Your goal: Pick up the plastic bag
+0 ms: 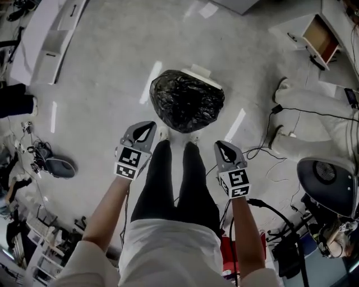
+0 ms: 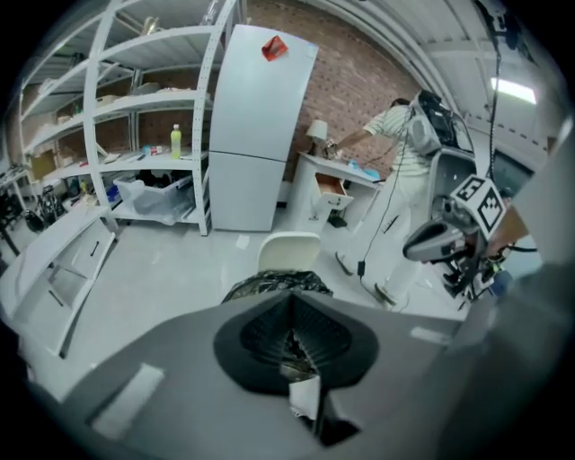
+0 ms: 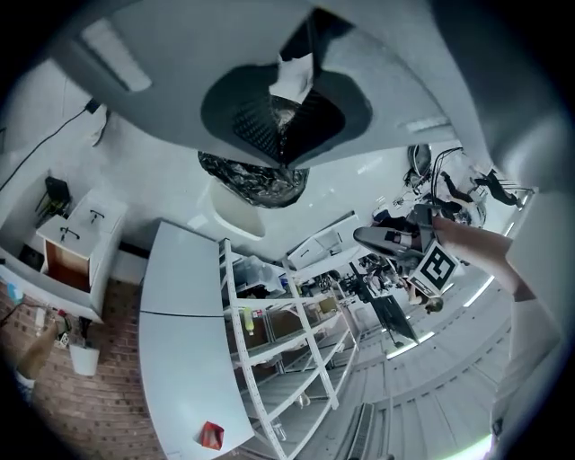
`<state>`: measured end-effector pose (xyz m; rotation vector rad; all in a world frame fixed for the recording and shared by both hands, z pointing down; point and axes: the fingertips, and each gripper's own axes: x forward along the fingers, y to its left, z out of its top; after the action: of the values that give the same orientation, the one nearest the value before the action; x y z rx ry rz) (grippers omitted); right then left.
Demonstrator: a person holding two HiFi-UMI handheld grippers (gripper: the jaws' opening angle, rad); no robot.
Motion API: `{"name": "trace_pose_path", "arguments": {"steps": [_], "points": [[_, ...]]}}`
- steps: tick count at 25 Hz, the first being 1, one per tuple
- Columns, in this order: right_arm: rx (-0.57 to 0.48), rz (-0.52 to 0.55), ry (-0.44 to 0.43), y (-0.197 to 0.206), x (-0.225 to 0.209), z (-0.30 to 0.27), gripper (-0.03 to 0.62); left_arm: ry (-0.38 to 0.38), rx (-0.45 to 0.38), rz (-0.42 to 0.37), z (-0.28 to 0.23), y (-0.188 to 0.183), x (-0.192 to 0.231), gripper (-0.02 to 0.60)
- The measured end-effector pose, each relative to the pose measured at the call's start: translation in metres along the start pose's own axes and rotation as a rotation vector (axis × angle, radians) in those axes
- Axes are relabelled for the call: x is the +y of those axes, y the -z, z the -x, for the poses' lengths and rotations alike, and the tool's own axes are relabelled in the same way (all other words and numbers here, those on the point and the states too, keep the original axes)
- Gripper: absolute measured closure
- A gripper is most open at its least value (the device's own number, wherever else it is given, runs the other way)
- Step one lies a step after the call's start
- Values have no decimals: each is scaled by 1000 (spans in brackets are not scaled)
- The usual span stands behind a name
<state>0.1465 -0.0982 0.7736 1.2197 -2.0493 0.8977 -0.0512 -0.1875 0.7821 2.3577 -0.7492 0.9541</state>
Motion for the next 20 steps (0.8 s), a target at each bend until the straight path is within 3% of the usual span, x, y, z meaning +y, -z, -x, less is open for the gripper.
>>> {"name": "trace_pose_path", "arguments": {"steps": [7, 9, 13, 17, 20], "points": [[56, -48, -6, 50, -40, -78, 559, 5, 76, 49, -78, 61, 35, 575], [69, -67, -6, 70, -54, -101, 545, -9, 92, 71, -100, 81, 53, 537], [89, -160, 8, 119, -85, -144, 502, -65, 155, 136, -141, 131, 99, 521], [96, -292, 39, 162, -123, -182, 467, -125, 241, 285, -179, 177, 143, 489], [88, -388, 53, 182, -142, -205, 418, -111, 257, 412, -197, 194, 159, 422]]}}
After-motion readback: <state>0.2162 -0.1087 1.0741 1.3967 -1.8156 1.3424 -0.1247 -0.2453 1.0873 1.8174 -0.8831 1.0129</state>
